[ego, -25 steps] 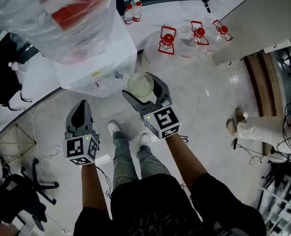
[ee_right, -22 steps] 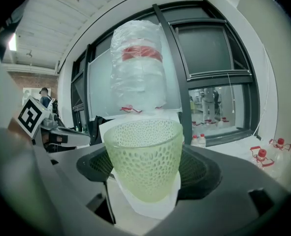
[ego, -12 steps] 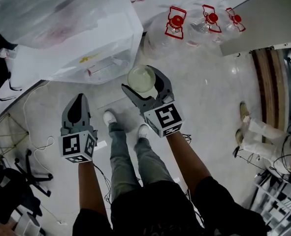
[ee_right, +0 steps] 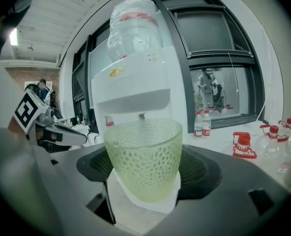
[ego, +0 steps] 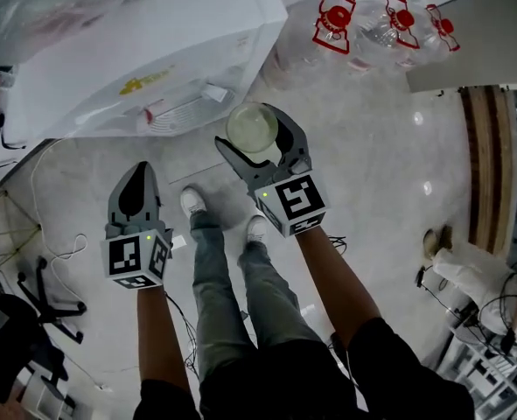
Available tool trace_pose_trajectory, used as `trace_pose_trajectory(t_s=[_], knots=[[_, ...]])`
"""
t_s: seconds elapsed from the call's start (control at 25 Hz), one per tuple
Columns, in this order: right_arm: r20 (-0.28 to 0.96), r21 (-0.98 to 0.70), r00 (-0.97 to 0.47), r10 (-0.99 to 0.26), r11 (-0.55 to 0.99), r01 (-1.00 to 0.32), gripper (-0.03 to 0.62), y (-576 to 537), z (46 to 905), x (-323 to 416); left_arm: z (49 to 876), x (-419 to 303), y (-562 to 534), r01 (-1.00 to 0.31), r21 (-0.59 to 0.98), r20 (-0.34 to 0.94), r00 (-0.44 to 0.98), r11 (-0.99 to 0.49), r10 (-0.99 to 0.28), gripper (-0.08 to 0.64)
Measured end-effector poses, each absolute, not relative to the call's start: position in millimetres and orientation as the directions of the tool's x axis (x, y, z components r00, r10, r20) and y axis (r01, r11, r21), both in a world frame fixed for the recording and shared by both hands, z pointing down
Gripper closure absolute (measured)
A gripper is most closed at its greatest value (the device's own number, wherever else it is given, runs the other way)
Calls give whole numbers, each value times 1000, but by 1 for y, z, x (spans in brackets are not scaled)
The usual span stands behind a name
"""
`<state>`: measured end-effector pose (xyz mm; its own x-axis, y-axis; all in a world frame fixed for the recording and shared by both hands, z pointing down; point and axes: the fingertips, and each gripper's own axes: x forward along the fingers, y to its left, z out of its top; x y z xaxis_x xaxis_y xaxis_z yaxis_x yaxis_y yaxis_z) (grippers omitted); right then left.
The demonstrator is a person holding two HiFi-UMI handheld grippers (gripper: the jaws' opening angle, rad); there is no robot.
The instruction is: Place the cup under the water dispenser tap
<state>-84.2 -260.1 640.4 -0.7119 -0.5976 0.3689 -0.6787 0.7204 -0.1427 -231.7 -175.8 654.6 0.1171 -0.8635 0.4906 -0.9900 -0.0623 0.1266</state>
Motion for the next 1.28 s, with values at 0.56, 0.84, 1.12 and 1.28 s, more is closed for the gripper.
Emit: trace_pose_trajectory(t_s=[0.56,0.84,1.12,1.28], knots=[[377,-153,-729,-571,738,-657,199,-278,723,-109,732,-237,-178,-991,123,517,116,-61,-848,549],[370,-142,-739,-564,751,-645,199,-286,757,-117,755,-245,-191,-993,104,496,105,-61,-862,549],[354,-131,-746,-564,760,-637,199,-294,776,-126,771,-245,-207,-993,95,462,103,-66,-881,549],[347,-130,-746,-568,759,-638,199,-298,784,-129,775,-243,-213,-993,87,448,113,-82,-887,549]])
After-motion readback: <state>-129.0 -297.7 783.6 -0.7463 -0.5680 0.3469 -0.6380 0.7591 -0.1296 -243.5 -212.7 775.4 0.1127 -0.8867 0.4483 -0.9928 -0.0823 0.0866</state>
